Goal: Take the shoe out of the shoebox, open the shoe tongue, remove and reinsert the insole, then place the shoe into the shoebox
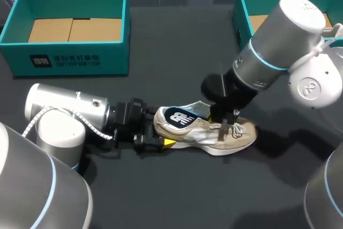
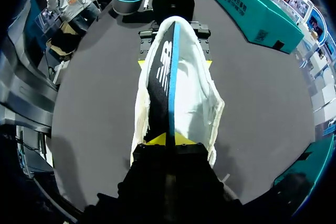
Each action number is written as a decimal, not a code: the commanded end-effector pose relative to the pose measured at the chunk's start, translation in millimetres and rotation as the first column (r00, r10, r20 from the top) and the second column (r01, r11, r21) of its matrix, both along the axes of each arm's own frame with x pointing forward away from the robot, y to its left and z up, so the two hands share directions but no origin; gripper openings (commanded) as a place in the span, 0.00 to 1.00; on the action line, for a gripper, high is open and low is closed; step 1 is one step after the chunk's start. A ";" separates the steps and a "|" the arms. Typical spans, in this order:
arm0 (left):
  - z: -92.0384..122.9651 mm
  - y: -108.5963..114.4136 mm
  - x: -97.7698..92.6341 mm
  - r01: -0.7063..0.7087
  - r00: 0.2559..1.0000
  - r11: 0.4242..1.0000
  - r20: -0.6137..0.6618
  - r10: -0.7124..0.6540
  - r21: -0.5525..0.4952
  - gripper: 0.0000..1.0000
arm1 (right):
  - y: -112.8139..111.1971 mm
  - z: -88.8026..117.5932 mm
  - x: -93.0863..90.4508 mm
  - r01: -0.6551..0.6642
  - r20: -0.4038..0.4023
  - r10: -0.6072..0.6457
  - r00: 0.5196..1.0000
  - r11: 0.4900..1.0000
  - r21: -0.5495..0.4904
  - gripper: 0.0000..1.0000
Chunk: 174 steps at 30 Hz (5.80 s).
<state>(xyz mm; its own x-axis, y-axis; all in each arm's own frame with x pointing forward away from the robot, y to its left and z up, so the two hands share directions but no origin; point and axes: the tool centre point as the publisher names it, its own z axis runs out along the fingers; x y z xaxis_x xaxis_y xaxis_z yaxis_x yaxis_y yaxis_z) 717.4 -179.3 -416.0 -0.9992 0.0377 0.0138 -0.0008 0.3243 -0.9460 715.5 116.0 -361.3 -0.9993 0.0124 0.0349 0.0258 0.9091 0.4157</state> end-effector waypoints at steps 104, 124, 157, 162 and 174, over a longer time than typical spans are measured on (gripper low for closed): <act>0.0 0.6 -0.2 0.000 1.000 1.000 0.000 0.000 0.002 0.00 | 126.7 69.8 -18.5 -0.142 -0.209 0.231 0.950 0.918 0.369 0.00; 0.0 0.6 -0.2 0.000 1.000 1.000 0.000 0.000 0.002 0.00 | 128.1 139.5 -26.6 -0.161 -0.099 0.252 0.963 0.826 0.540 0.00; 0.0 0.6 -0.2 0.000 1.000 1.000 0.000 0.000 0.002 0.00 | 73.4 261.6 -66.2 0.098 -0.176 0.114 0.978 0.490 0.866 0.00; 0.0 0.6 -0.2 0.000 1.000 1.000 0.000 0.000 0.002 0.00 | 73.4 261.6 -66.2 0.098 -0.176 0.114 0.978 0.490 0.866 0.00; 0.0 0.6 -0.2 0.000 1.000 1.000 0.000 0.000 0.002 0.00 | 34.5 274.8 -115.3 0.300 -0.317 -0.029 0.948 0.419 0.857 0.00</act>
